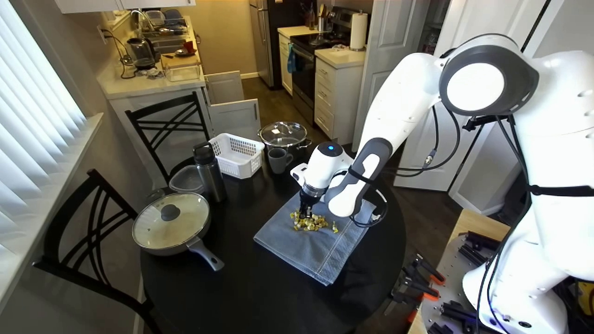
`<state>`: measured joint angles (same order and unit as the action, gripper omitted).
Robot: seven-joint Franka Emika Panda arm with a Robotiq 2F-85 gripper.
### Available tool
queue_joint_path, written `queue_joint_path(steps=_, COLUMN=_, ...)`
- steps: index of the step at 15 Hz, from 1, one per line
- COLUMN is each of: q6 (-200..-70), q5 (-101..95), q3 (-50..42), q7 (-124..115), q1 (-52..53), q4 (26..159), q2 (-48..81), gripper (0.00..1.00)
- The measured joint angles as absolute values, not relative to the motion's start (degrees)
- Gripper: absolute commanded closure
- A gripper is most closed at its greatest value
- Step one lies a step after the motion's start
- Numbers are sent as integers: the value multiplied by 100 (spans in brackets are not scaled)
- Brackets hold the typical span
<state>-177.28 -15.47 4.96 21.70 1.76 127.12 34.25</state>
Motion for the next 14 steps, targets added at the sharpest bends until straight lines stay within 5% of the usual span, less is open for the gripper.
queue_joint_path(steps=6, q6=-17728, q5=-1545, q3=617, q7=2170, q1=-276, q4=12973, q2=3047, gripper=95)
queue_joint_path(steps=13, q6=-17707, q5=-1680, q3=-848, q7=1932, q1=89, q4=13415, q2=2106, gripper=95)
queue_joint_path(steps=14, q6=-17707, q5=-1718, q3=-1074, q7=1870, q1=200, q4=13452, q2=2051, gripper=56)
